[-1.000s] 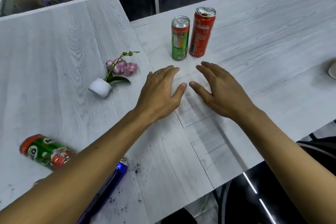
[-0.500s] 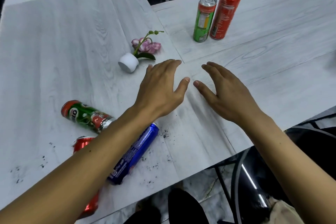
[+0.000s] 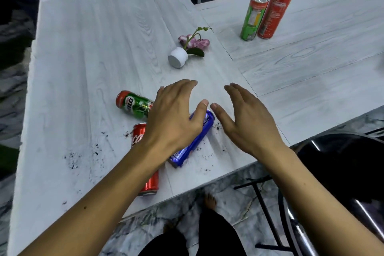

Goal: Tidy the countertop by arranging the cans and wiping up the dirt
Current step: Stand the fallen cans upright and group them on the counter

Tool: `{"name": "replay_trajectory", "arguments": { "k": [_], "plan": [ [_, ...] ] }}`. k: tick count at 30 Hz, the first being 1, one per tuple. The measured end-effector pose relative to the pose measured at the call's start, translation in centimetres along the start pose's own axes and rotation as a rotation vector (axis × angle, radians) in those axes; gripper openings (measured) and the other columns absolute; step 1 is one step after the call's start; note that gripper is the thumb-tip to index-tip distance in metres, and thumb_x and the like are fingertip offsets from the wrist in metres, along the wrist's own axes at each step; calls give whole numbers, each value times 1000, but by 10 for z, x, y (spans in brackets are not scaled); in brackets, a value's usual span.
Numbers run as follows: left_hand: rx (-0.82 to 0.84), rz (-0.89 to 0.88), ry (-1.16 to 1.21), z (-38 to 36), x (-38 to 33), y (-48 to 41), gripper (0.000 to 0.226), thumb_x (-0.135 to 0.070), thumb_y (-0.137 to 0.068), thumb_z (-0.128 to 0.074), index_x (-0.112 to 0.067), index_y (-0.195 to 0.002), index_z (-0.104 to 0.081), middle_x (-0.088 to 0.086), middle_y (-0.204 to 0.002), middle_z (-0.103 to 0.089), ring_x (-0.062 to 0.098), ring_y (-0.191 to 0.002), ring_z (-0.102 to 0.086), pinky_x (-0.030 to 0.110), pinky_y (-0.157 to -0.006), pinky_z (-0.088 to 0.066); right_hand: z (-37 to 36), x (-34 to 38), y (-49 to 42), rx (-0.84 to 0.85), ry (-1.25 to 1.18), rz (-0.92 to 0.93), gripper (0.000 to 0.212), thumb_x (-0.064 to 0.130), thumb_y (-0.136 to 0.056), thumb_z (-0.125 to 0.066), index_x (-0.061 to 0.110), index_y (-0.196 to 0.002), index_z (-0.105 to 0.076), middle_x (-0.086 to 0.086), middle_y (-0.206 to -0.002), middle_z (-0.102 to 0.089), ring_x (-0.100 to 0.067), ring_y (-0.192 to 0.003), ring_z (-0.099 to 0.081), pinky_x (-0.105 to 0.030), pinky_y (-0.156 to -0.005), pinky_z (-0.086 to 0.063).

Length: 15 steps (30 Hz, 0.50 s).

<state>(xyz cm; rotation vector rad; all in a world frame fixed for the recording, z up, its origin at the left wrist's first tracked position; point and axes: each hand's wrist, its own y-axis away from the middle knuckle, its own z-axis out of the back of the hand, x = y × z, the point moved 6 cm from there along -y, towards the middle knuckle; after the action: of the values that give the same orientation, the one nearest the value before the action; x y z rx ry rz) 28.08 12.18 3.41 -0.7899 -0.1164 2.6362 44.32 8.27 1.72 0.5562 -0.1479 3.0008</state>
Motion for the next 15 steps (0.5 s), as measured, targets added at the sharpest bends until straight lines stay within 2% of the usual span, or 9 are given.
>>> {"name": "replay_trajectory", "arguments": {
  "k": [2, 6, 9, 11, 15],
  "plan": [
    [-2, 20, 1, 8, 9, 15, 55, -49, -102, -53, -20, -148, -49, 0, -152, -52, 18, -137, -47, 43, -118, -36, -4, 11, 10, -21, 13, -22, 63, 50, -104, -47, 3, -146, -48, -16, -149, -52, -32, -136, -49, -43, -107, -41],
    [7, 56, -16, 18, 27, 39, 59, -55, -99, -53, -24, -149, -48, -3, -152, -51, 18, -139, -45, 31, -107, -37, -4, 30, 26, -91, 32, -90, 57, 52, -103, -46, 1, -125, -57, -17, -122, -65, -38, -110, -61, -45, -87, -47],
    [-24, 75, -32, 28, 37, 54, 58, -56, -97, -56, -21, -144, -53, -2, -145, -57, 19, -131, -52, 28, -95, -37, -5, 41, 36, -105, 70, -176, 59, 61, -101, -39, 6, -116, -58, -13, -111, -66, -37, -98, -63, -43, -77, -45],
    [-58, 86, -37, 35, 42, 61, 57, -59, -95, -56, -20, -137, -58, -1, -137, -62, 20, -124, -57, 29, -92, -40, -6, 46, 42, -125, 93, -225, 61, 66, -100, -34, 10, -104, -57, -12, -102, -66, -37, -90, -63, -40, -70, -40],
    [-132, 139, -6, 48, 54, 76, 57, -65, -93, -57, -19, -125, -65, 0, -123, -68, 22, -111, -62, 30, -89, -47, -8, 54, 50, -123, 106, -300, 62, 70, -99, -28, 14, -86, -50, -8, -86, -60, -35, -78, -56, -38, -66, -34]
  ]
}}
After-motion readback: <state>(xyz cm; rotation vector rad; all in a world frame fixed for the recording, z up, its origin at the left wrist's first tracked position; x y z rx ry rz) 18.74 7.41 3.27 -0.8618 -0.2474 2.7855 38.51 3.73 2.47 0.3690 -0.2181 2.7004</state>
